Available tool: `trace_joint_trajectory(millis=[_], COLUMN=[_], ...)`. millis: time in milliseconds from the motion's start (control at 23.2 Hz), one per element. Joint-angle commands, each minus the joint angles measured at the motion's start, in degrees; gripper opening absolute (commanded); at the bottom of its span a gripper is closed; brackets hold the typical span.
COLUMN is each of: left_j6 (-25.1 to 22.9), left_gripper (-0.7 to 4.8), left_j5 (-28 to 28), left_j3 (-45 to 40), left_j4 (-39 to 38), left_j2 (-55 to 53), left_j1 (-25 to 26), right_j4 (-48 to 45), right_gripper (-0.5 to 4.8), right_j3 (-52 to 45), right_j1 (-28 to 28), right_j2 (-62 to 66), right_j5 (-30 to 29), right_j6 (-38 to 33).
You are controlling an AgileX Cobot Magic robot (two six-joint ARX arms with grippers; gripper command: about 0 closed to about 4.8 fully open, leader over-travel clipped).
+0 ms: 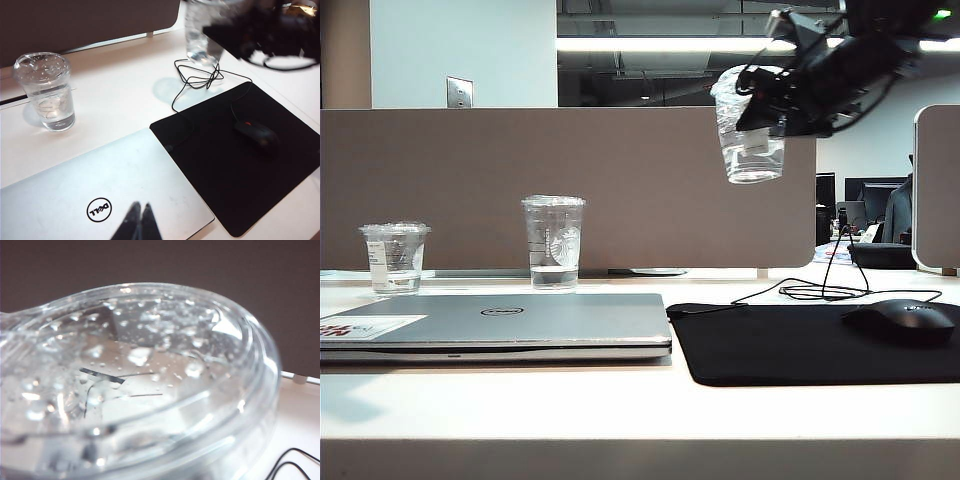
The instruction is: Pick up the coffee cup on the right and place it on the right side of the laptop.
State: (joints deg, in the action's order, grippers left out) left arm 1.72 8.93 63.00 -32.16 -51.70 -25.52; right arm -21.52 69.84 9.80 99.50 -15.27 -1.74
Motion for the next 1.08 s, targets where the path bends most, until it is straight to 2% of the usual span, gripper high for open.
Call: trace_joint_trajectory(millis=[43, 345, 475, 691, 863, 1079], left_j6=[-0.2, -0.2, -0.2, -0.2, -0.2, -0.2], left_gripper=[-0.05, -0.05, -0.05, -0.05, -0.05, -0.05], left_j5=[0.3, 0.3, 0.3, 0.3, 0.3, 0.3], left_j3=[0.4, 0.4, 0.4, 0.4, 0.4, 0.4], left_j4=[0.5, 0.5, 0.5, 0.5, 0.5, 0.5], left_j2=[0.1, 0.1, 0.1, 0.1, 0.1, 0.1], left_j1=[0.1, 0.1, 0.1, 0.1, 0.1, 0.1], right_j4=[-11.9, -23.0, -25.2, -25.9, -29.5, -30.0], right_gripper=[2.29, 2.29, 2.29, 2.33, 2.33, 2.33], right_j3=[-7.6, -22.0, -27.6, -31.5, -34.6, -35.5], right_j1=[0.0, 1.0, 3.4, 4.8, 5.0, 5.0], right_j2=[-3.8, -7.6, -7.6, -7.5, -6.8, -5.1], right_j5=[-0.1, -0.5, -1.0, -0.6, 2.8, 3.0], right_j6=[-1.7, -3.3, -3.4, -3.2, -3.2, -3.2])
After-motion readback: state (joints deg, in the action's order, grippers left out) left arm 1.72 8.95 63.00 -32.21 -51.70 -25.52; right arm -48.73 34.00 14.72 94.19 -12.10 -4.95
